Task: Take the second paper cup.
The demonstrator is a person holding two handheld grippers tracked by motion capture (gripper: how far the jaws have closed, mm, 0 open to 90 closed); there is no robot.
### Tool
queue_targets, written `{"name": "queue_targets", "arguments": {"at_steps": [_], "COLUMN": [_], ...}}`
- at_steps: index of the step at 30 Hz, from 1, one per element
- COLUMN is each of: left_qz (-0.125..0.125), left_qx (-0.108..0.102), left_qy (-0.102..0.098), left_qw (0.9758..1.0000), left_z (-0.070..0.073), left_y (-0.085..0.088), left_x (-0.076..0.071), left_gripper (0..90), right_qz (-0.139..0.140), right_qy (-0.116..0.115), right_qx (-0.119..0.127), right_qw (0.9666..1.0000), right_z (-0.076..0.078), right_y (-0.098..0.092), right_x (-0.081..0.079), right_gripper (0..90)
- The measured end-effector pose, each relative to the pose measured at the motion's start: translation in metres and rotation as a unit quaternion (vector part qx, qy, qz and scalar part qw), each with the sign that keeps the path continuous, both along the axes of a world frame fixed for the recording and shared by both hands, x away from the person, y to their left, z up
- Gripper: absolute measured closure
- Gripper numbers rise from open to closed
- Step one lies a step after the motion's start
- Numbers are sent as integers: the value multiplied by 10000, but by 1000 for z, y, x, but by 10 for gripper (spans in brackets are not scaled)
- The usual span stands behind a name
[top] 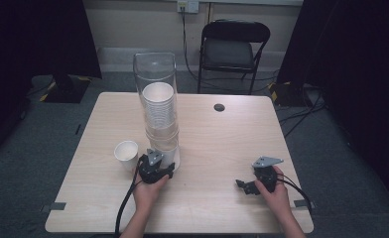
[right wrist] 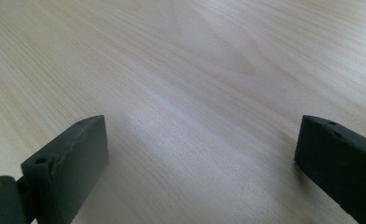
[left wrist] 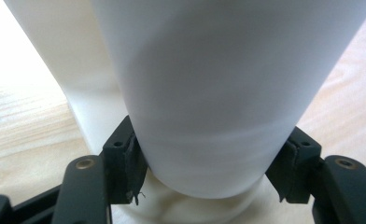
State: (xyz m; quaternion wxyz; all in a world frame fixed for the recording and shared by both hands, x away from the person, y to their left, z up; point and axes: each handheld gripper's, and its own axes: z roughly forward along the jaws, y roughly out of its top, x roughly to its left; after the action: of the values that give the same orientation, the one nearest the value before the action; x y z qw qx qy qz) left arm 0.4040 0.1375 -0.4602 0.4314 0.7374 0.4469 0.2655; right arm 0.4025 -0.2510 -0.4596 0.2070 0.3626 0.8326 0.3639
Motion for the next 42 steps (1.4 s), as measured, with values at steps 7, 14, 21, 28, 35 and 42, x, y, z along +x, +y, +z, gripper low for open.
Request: {"name": "queue_targets", "arguments": {"at_steps": [7,14,21,28,35,42], "left_qz": [-253,-673,-1068,-1567,-1903,-1996], "left_qx": [12,193,110,170,336,349], "left_qy": [74,113,183,268,436,425], "left_qw": [9997,9975,9941,9871,9802,9783], "left_z": [0,0,-2,-5,-5,-6], "left_y": [-1,-5,-13,-33,-44,-46], "left_x": [-9,-22,-29,-32,-32,-32], "left_gripper": [371,369,369,368,367,365], "right_qz": [16,21,42,37,38,38], "right_qy": [14,21,0,1,2,2], "right_qx": [-22,-22,-24,-28,-28,-27], "right_qw": [10000,10000,10000,10000,10000,10000], "right_z": [0,0,0,0,0,0], "right_y": [0,0,0,0,0,0], "right_x": [1,1,2,2,2,2], "right_gripper": [10,9,5,3,3,3]}}
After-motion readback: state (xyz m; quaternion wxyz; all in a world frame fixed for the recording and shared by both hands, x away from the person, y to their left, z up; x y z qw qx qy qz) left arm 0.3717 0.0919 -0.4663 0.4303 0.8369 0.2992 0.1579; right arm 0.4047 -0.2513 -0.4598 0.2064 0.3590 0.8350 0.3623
